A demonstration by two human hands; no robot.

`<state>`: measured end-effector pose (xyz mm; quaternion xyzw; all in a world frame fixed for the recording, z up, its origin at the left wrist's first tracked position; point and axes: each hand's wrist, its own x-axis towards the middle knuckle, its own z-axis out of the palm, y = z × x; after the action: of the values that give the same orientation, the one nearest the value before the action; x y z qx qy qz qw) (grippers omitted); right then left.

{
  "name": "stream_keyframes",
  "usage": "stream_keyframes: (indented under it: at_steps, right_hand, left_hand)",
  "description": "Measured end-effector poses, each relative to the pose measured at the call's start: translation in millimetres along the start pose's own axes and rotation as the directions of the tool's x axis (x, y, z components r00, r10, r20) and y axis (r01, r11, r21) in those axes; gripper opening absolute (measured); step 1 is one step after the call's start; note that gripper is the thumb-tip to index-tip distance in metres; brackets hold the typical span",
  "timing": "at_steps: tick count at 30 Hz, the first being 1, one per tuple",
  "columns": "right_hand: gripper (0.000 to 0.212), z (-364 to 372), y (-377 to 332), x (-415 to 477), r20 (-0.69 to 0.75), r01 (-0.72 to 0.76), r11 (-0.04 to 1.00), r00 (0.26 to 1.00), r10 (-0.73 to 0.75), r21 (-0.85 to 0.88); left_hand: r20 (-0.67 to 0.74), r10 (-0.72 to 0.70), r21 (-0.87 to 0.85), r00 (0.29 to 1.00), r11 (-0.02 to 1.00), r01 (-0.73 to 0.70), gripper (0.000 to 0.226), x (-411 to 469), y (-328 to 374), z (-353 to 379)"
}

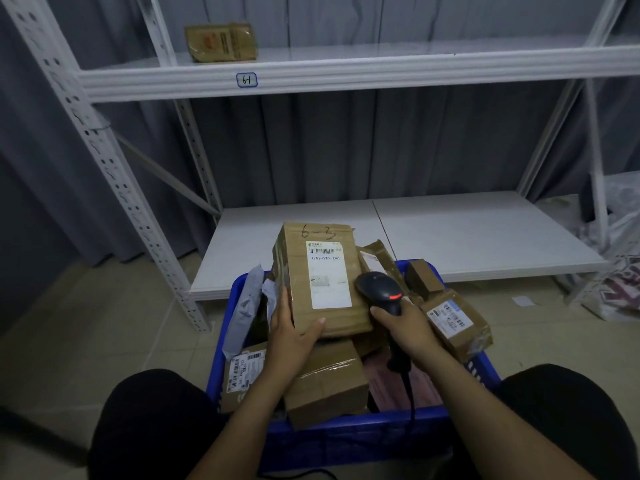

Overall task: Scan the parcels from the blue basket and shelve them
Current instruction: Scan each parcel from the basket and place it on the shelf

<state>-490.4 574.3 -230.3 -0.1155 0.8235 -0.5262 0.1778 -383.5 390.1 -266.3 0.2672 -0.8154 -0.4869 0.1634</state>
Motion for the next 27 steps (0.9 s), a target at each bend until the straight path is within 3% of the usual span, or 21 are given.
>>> stream_keyframes:
  at_steps: [4, 7, 11, 15, 20, 27]
  right_hand:
    - [0.012, 5, -3, -4, 0.057, 0.03, 0.995, 0.998, -0.035, 0.092]
    - [0.012, 3, -14, -7, 0.078, 0.088, 0.987, 0.992, -0.099, 0.138]
    - [0.01, -4, -37, -13, 0.009, 0.193, 0.953, 0.98, -0.2, 0.235]
    - [0.019, -15, -70, -19, -0.084, 0.258, 0.919, 0.966, -0.244, 0.298]
    - [0.015, -36, -131, -29, -0.174, 0.376, 0.801, 0.926, -0.334, 0.465]
    - [0.01, -63, -230, -20, -0.268, 0.596, 0.723, 0.803, -0.533, 0.348]
  left_hand:
    - [0.032, 0.042, -0.006, 0.999, 0.999, -0.042, 0.095, -3, 5, -2]
    - [-0.042, 0.062, -0.065, 0.997, 0.996, -0.065, 0.081, -4, 13, -5]
    - [-0.147, 0.126, -0.158, 0.981, 0.976, -0.149, 0.073, -9, 36, -19]
    - [-0.222, 0.208, -0.235, 0.953, 0.937, -0.259, 0.081, -13, 71, -38]
    - [-0.321, 0.352, -0.149, 0.879, 0.898, -0.414, 0.083, -1, 127, -72]
    - [-0.397, 0.475, -0.02, 0.785, 0.851, -0.525, 0.078, 41, 210, -123]
